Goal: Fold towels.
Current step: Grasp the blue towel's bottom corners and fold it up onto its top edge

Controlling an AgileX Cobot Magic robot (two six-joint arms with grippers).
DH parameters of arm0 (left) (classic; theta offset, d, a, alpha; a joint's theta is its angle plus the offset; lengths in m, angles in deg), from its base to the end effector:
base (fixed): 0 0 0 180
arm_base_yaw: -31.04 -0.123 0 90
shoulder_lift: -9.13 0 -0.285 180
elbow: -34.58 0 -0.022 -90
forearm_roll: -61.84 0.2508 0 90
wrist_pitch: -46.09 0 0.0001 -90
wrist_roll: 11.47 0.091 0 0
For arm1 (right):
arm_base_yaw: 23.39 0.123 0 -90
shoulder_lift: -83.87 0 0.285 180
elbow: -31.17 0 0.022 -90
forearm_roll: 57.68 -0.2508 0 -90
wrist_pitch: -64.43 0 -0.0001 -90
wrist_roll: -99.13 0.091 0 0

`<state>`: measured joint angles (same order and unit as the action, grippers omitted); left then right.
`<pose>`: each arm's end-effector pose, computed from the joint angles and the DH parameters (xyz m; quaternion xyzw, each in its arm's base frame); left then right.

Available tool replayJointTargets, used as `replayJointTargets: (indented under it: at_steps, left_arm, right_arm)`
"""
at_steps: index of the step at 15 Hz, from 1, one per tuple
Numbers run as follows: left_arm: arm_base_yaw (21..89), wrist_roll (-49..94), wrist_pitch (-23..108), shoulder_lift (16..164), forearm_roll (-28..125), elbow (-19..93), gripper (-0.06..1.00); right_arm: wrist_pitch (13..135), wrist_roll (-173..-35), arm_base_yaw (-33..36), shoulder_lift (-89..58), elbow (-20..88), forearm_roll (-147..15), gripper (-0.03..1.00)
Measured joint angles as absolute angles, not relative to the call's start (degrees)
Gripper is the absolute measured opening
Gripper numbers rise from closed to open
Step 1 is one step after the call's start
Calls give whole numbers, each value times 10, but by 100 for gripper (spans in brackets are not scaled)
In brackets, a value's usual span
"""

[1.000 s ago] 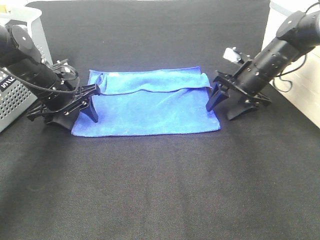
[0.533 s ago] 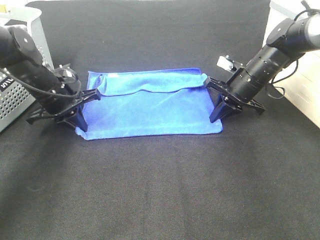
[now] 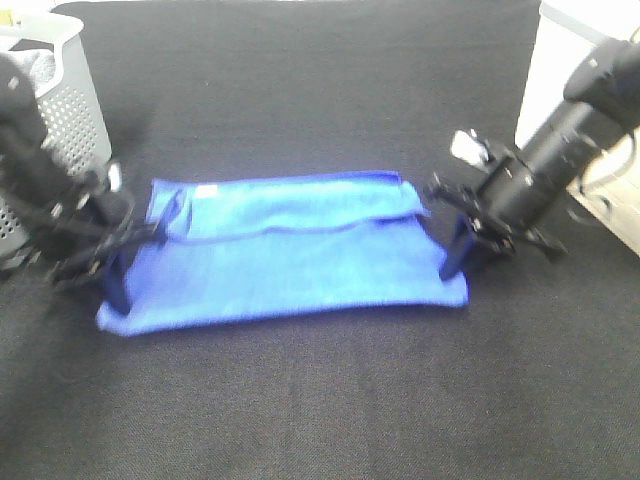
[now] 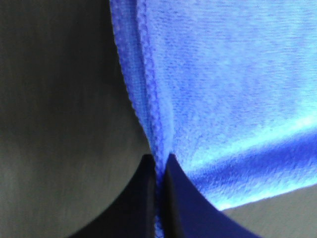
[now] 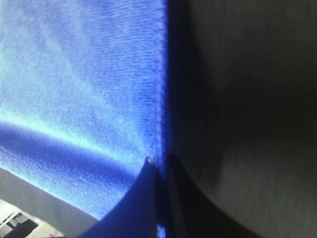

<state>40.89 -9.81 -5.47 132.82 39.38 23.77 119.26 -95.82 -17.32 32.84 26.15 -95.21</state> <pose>0.3367 -0.0861 0.1134 0.0301 -0.9875 0.1419 0.0621 0.3647 0.0844 0.1074 -0.0293 -0.9656 -0.2528 0.0534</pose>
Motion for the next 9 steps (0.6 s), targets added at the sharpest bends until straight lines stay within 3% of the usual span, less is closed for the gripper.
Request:
replayJointTargets:
  at_steps: [3,9]
  left_arm:
    - [409,-88,-23,1307,390,156,1]
    - [409,-88,38,1250,401,191,1]
  right_arm:
    - [1153,-963,-173,289,166,-957,0]
    - [1141,-988,-173,273,210,-983,0]
